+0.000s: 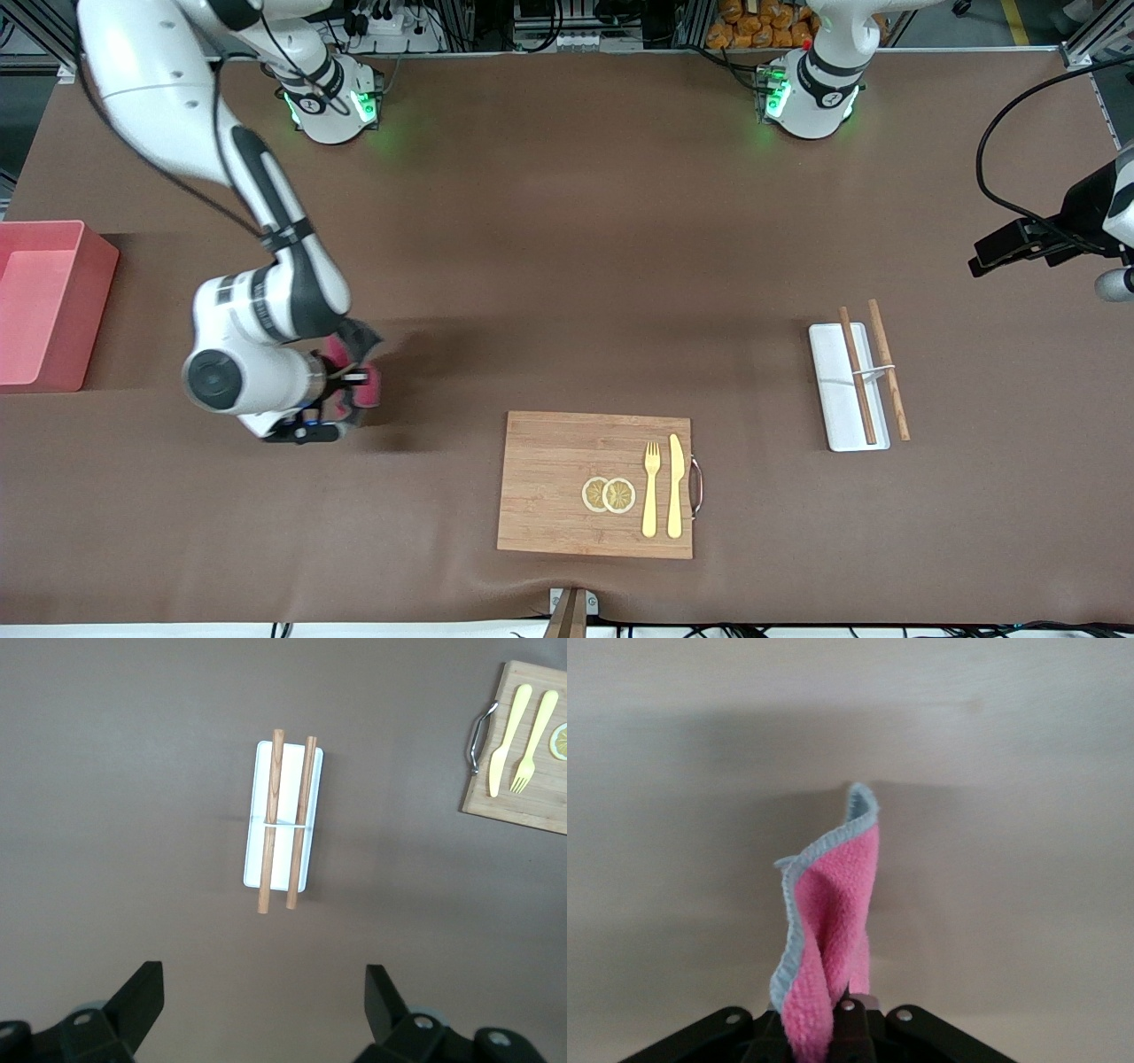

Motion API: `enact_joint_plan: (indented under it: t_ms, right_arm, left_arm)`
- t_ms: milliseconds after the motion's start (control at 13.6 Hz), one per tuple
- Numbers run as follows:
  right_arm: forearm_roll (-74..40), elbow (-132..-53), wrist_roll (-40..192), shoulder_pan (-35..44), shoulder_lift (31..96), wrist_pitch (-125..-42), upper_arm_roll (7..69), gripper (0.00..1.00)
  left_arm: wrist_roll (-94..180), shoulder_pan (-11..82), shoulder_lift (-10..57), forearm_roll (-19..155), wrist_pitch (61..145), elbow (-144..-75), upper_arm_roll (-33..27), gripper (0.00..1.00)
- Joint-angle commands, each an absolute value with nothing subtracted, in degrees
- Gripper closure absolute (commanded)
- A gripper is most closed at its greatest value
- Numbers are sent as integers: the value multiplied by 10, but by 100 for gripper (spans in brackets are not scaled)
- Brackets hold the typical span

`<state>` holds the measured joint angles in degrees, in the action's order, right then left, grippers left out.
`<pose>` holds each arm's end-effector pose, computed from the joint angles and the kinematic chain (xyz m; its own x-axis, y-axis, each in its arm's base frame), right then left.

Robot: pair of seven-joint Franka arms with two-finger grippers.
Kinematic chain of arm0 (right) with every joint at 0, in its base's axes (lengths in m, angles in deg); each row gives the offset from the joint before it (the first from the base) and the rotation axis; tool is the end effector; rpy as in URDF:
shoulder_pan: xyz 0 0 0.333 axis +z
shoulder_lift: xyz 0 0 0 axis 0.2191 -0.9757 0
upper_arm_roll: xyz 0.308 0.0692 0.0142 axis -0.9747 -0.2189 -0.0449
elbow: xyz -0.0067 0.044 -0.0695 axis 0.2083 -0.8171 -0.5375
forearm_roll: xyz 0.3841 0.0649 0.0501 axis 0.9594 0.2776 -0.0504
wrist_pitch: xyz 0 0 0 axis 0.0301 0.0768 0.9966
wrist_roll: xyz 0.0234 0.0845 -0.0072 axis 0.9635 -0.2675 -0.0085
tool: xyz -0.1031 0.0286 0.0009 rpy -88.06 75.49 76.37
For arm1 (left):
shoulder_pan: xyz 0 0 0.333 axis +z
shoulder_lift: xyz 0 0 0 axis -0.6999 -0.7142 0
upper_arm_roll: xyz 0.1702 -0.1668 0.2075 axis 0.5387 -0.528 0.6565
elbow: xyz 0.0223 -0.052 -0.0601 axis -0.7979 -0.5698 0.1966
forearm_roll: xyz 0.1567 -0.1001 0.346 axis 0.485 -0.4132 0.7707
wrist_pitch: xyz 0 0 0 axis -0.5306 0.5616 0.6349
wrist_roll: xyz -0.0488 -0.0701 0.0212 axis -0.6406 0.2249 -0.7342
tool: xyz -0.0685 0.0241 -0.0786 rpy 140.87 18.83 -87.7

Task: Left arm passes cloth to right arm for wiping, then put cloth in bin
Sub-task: 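Wipe the table surface with the cloth in the right gripper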

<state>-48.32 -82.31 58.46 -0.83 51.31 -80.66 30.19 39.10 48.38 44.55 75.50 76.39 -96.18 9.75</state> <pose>0.6567 0.1685 0.2647 0.9719 -0.0114 -0.2350 -0.0242 -0.9984 -0.0517 0.5790 -0.0144 0.6117 0.9886 0.1504 -0.0089 0.1506 -0.9882 0.0291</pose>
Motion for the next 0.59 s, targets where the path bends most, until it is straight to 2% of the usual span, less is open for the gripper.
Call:
enact_joint_plan:
  t_ms: [0,221,516]
  right_arm:
    - [-439,-809,573,-17,543,-752,310,100]
    - [-450,-758,594,-48,543,-670,315,100]
    - [-451,-741,733,-124,551,-664,316,100]
  left_arm:
    - [397,436,469,746,770,-982,147,0]
    - [397,435,463,746,770,-979,141,0]
    - [397,438,464,746,770,-974,135,0]
